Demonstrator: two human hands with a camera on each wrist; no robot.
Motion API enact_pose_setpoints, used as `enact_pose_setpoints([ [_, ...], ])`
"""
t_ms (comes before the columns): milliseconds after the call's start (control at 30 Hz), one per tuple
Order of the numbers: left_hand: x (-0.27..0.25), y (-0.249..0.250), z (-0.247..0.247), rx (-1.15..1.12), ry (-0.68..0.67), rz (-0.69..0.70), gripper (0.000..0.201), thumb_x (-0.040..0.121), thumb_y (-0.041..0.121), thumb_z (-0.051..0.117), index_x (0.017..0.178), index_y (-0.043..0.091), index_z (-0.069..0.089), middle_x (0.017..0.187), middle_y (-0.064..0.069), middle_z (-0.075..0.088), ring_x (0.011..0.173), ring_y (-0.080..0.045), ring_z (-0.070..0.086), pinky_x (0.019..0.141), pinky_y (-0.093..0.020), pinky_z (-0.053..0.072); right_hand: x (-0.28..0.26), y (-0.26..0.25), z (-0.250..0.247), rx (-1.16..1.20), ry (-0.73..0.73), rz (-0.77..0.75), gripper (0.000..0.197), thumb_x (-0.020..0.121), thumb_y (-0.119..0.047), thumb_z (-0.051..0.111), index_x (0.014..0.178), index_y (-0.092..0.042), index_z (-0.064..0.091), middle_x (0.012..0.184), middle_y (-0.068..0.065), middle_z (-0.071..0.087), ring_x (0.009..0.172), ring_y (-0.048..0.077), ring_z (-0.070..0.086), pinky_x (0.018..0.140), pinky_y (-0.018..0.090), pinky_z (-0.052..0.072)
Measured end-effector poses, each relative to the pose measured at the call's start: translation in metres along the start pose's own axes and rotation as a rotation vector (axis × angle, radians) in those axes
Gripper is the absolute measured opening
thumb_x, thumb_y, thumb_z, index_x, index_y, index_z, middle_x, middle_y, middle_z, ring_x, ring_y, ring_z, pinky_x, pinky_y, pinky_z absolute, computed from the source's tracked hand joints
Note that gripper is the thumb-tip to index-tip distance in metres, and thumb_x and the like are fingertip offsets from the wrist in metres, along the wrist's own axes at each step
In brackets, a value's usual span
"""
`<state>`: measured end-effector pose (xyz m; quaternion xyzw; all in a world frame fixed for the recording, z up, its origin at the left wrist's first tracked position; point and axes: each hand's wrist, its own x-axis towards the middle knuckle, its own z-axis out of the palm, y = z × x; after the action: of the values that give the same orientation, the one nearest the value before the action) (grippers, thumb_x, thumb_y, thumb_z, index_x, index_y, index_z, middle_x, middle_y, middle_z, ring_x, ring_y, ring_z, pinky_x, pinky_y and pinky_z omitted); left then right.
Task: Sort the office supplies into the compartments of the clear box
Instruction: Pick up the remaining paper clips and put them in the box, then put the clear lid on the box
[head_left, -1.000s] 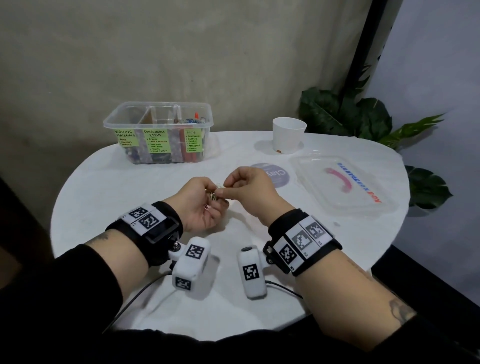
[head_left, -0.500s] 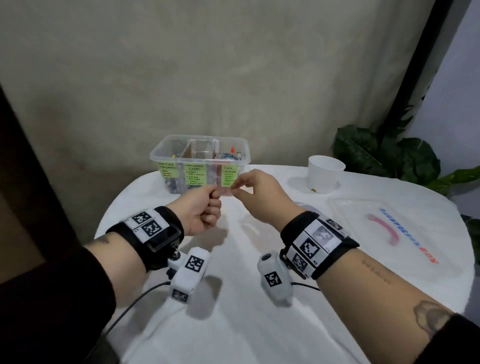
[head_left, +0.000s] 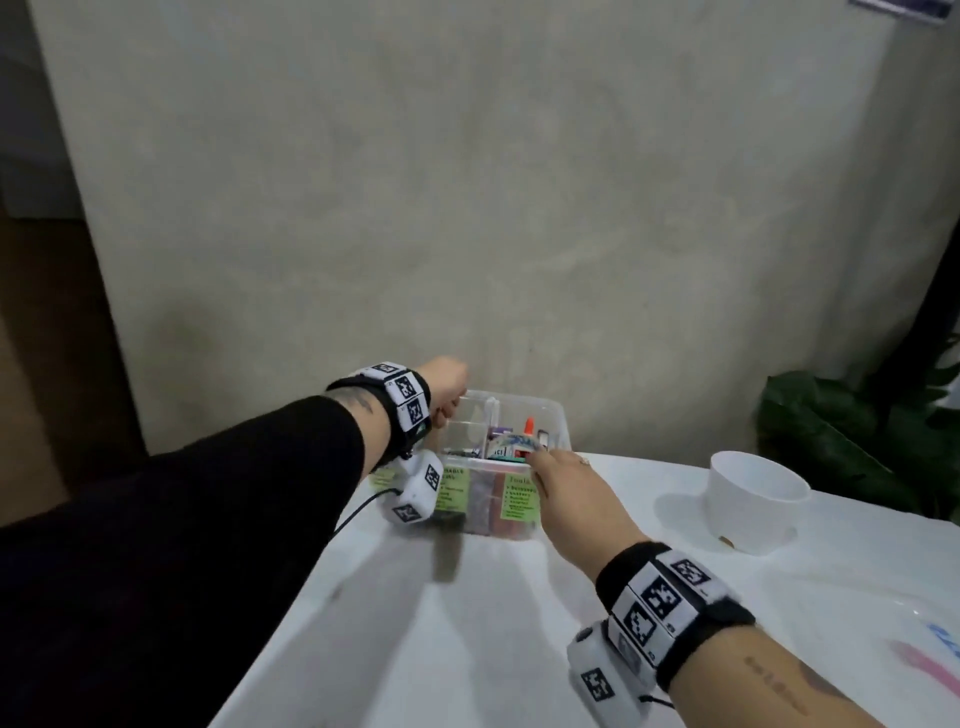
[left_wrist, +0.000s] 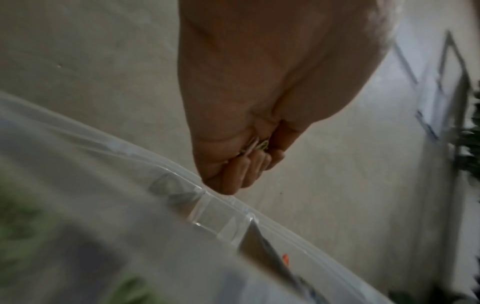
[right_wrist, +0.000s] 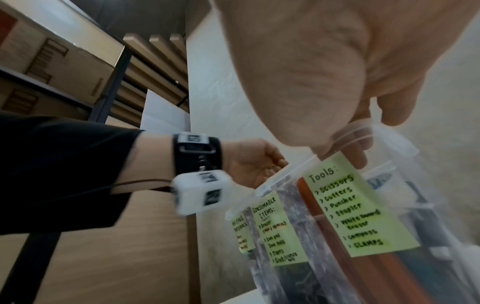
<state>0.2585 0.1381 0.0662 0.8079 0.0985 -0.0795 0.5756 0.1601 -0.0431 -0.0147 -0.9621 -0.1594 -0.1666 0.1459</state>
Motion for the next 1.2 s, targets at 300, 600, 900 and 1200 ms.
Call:
enact_pose_setpoints([
  [300, 0.057, 0.012, 0.007, 0.085, -0.090, -0.101, 0.026, 0.095, 0.019, 0.037, 0.074, 0.011, 0.049, 0.063, -0.005, 0.051, 0.058, -0.018, 0.043, 0.061, -0.034, 0.045, 0.003, 0.005, 0.004, 0.062, 0.038, -0.002, 0.033, 0.094, -0.011, 0.046, 0.125, -0.020, 0.056, 0.121, 0.001, 0.058, 0.113, 0.023, 0.049, 0.089, 0.029, 0.042],
  [600, -0.009, 0.033, 0.031, 0.187, 0.123, 0.135, 0.031, 0.100, 0.013, 0.045, 0.121, -0.001, 0.062, 0.122, -0.019, 0.058, 0.107, -0.032, 0.059, 0.086, -0.036, 0.047, -0.002, 0.003, -0.010, 0.166, -0.083, 0.058, 0.057, 0.089, 0.000, 0.045, 0.143, -0.019, 0.046, 0.141, 0.005, 0.048, 0.128, 0.026, 0.047, 0.106, 0.034, 0.039],
  [900, -0.119, 0.042, 0.162, 0.065, -0.111, 0.472, 0.015, 0.086, 0.013, 0.062, 0.073, 0.021, 0.059, 0.073, 0.003, 0.058, 0.061, -0.010, 0.049, 0.050, -0.018, 0.038, -0.079, 0.066, -0.076, 0.354, 0.136, 0.449, 0.026, 0.095, -0.017, 0.051, 0.119, -0.020, 0.061, 0.130, 0.007, 0.049, 0.112, 0.032, 0.055, 0.097, 0.038, 0.046],
  [1200, -0.187, -0.007, 0.307, 0.156, -0.435, 0.060, 0.048, 0.093, 0.020, 0.061, 0.136, 0.005, 0.046, 0.137, -0.013, 0.049, 0.124, -0.033, 0.049, 0.096, -0.037, 0.045, -0.227, 0.219, -0.130, 0.375, 0.240, 1.149, 0.029, 0.078, -0.026, 0.063, 0.106, -0.018, 0.066, 0.108, 0.009, 0.065, 0.106, 0.035, 0.060, 0.095, 0.047, 0.052],
])
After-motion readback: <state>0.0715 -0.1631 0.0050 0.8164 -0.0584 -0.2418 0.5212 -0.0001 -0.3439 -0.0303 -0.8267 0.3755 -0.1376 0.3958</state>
